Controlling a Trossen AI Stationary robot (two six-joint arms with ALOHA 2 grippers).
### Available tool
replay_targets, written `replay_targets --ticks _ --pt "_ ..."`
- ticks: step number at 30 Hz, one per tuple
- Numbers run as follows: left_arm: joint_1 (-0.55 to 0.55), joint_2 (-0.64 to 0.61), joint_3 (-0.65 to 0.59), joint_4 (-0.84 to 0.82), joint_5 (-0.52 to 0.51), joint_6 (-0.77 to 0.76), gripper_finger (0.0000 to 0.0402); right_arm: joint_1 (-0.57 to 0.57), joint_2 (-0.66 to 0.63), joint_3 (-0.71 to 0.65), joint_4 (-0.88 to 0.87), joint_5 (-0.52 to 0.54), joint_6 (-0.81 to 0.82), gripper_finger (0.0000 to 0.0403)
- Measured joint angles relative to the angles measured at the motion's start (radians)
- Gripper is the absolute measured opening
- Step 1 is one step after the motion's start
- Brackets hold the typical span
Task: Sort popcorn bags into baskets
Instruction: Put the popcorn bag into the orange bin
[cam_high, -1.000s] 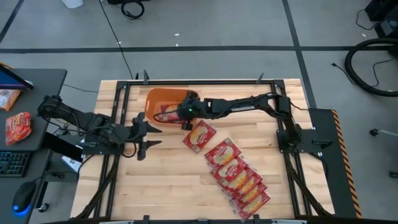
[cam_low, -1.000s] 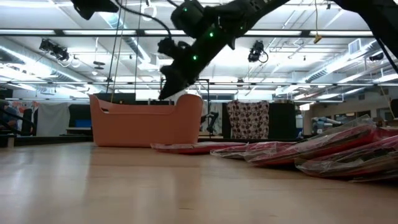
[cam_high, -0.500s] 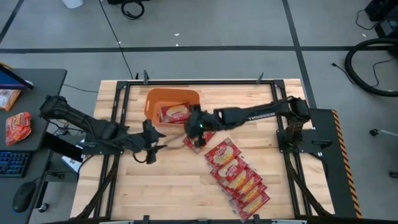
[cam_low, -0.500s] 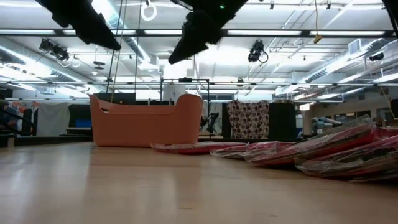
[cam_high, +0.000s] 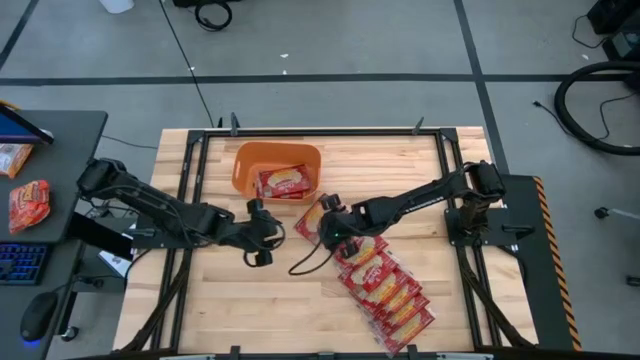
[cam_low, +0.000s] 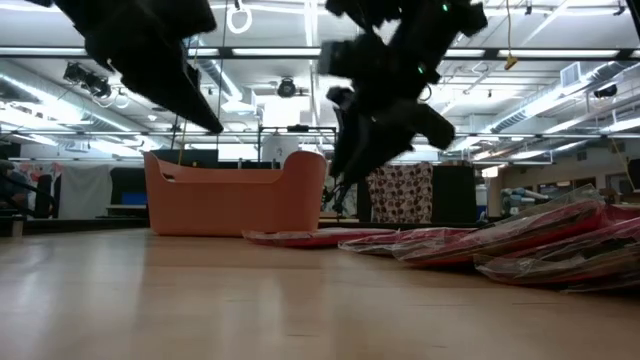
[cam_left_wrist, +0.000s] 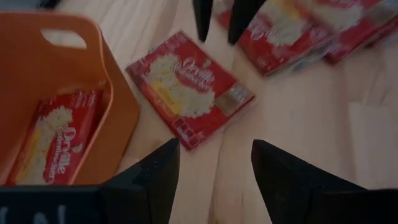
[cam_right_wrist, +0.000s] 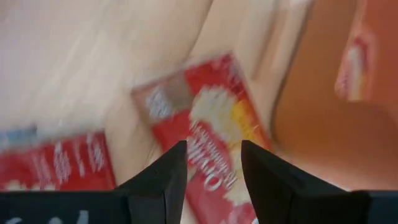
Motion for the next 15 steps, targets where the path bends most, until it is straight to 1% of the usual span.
replay_targets --ticks 2,7,10,15 --pt "0.016 0.021 0.0 0.005 0.017 0.006 0.0203 -0.008 0.001 -0.034 0.009 -0.009 -0.008 0.0166" --pt "0.032 0.035 0.0 0.006 0.051 0.013 0.0203 -0.034 0.011 -0.112 0.1 -0.005 -0.016 0.0185" --pt "0.033 0.035 0.0 0.006 0.054 0.025 0.0203 -0.044 0.014 -0.151 0.161 -0.009 -0.062 0.0185" --pt "0.033 0.035 0.0 0.001 0.054 0.025 0.0203 -0.046 0.014 -0.209 0.271 -0.016 -0.156 0.0173"
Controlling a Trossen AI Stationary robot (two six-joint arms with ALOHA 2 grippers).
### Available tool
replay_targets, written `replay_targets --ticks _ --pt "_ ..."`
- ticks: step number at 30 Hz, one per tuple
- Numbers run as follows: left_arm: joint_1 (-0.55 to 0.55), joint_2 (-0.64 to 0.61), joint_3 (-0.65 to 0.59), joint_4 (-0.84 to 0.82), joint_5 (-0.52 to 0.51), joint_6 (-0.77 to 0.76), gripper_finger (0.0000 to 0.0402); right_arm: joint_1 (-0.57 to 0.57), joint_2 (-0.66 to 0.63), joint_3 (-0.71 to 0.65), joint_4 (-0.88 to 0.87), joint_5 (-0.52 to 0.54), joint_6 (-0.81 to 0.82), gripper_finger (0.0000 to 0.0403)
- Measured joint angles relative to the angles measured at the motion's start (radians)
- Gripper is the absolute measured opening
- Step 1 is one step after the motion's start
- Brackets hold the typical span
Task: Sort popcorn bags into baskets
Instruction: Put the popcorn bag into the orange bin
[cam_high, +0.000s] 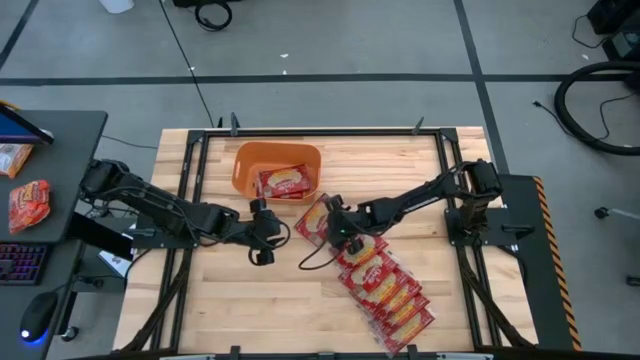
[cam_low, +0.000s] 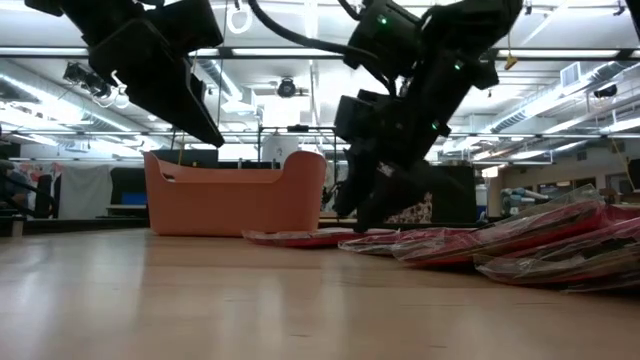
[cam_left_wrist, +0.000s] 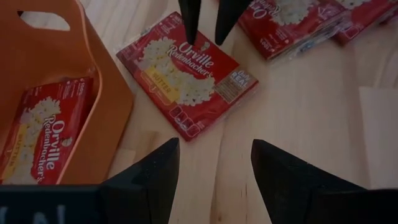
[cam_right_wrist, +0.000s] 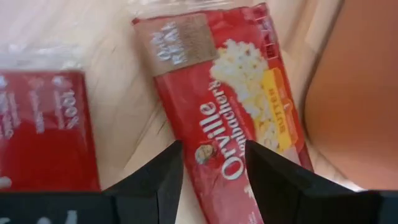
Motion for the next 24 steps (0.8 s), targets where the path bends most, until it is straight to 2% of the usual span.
replay_targets --ticks 11,18,20,24 --pt "-0.001 0.0 0.0 0.002 0.0 0.0 0.0203 -0.031 -0.004 -0.095 0.111 -0.075 -0.028 0.013" --pt "-0.001 0.0 0.0 0.003 0.008 0.0 0.0203 -0.04 -0.002 -0.1 0.143 -0.068 -0.023 0.0026" --pt "-0.001 -0.002 0.012 -0.007 0.06 0.003 0.0203 -0.032 -0.002 -0.098 0.147 -0.054 -0.022 0.0008" --pt "-0.019 -0.043 0.085 -0.04 0.208 0.024 0.0203 -0.006 0.0 -0.06 0.129 -0.015 0.009 0.0013"
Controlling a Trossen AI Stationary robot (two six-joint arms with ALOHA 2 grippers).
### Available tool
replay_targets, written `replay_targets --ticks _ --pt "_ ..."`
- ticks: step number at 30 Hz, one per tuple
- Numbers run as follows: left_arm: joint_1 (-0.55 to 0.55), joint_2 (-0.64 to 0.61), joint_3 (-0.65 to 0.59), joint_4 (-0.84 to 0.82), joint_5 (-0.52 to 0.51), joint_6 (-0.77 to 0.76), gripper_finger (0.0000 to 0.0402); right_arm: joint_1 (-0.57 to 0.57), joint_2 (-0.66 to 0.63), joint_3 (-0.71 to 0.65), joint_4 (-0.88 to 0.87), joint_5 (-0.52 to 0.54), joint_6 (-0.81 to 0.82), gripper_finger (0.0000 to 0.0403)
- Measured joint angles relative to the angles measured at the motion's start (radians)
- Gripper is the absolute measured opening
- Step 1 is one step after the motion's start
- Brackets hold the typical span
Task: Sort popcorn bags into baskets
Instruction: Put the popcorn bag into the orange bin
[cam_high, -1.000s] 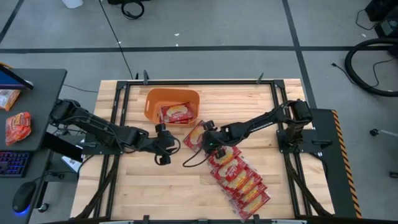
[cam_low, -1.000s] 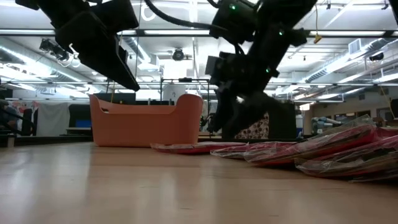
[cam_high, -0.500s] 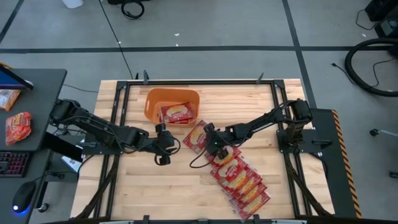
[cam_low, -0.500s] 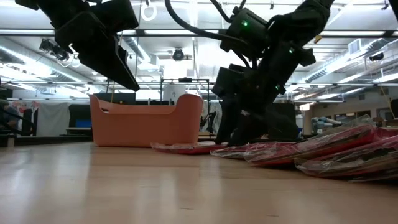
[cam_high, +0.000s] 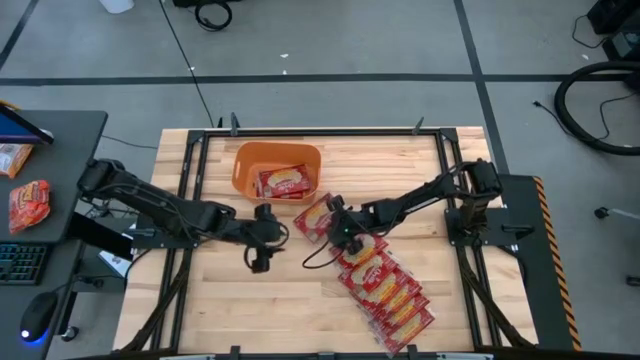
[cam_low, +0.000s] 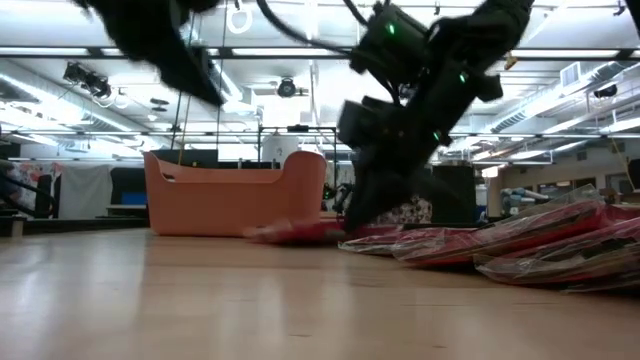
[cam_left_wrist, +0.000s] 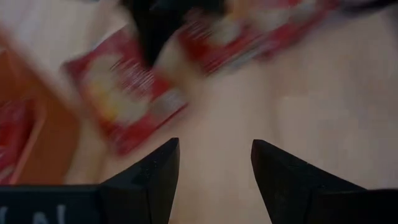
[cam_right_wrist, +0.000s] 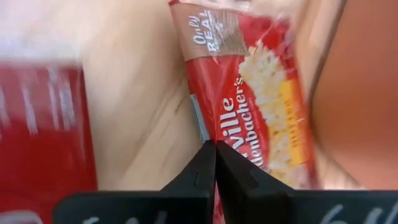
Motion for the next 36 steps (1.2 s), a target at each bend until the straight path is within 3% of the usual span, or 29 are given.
replay_targets --ticks 3,7,13,19,28,36 --pt "-0.032 -0.037 0.055 -0.067 0.012 0.013 0.0203 0.021 -0.002 0.077 -0.051 0.007 0.025 0.0006" --pt "-0.069 -0.086 0.098 -0.1 -0.052 0.034 0.0203 0.05 -0.004 0.209 -0.142 0.025 0.063 0.0006" --pt "-0.129 -0.168 0.102 -0.134 -0.078 0.008 0.0203 0.075 -0.004 0.404 -0.285 0.094 0.08 0.0004" --pt "-0.193 -0.238 0.102 -0.134 -0.082 -0.004 0.0203 0.059 -0.005 0.527 -0.309 0.096 0.07 0.0003" --pt "-0.254 -0.261 0.102 -0.138 -0.089 -0.02 0.0203 -0.07 -0.006 0.571 -0.141 -0.066 0.066 0.0004" --pt "-0.253 -0.259 0.102 -0.158 -0.166 -0.025 0.0203 -0.226 0.052 0.568 -0.097 0.001 0.209 0.0004"
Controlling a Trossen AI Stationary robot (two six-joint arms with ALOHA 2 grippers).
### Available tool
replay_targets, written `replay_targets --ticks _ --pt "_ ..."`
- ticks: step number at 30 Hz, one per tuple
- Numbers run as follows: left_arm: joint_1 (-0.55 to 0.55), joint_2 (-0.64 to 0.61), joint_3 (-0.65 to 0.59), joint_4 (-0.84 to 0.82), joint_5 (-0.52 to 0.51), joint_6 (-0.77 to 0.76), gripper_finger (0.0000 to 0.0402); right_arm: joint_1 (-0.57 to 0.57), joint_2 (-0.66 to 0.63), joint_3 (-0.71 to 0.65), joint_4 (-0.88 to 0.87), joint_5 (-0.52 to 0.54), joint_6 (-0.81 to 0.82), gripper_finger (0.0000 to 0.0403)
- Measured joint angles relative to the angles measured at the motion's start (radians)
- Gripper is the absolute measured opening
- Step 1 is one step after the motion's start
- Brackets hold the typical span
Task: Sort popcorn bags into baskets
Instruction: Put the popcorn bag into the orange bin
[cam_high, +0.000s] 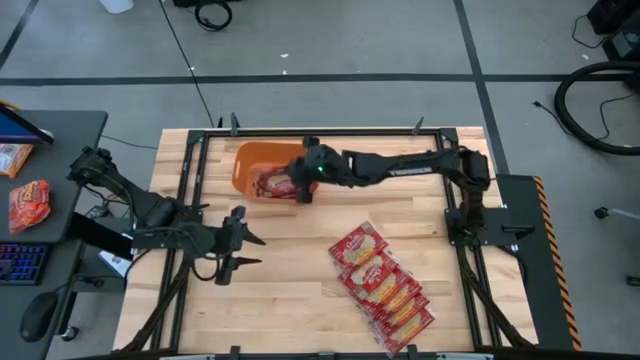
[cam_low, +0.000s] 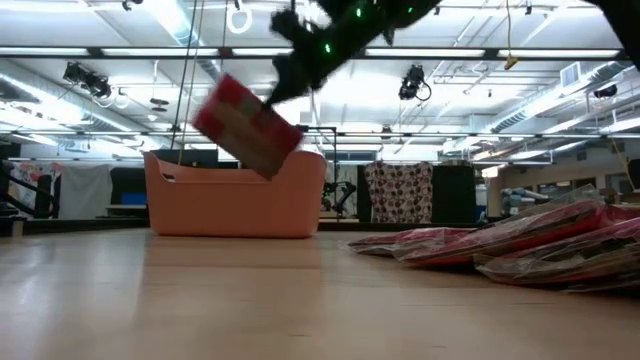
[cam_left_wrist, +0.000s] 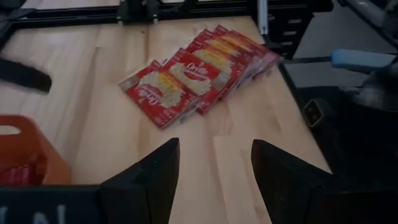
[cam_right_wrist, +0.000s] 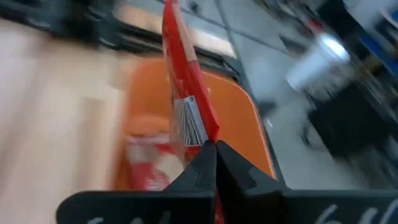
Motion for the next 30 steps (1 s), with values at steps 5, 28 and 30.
replay_targets --ticks 5,28,30 --pt "0.003 0.0 -0.002 -0.019 -0.079 0.0 0.0203 -0.065 0.083 0.0 -0.01 0.001 0.095 0.0022" --pt "0.011 0.094 -0.003 -0.043 -0.353 -0.032 0.0203 0.194 -0.09 -0.022 -0.448 -0.117 0.01 0.0167" --pt "0.023 0.132 -0.003 -0.047 -0.363 -0.032 0.0203 0.237 -0.09 -0.053 -0.487 -0.117 0.023 0.0167"
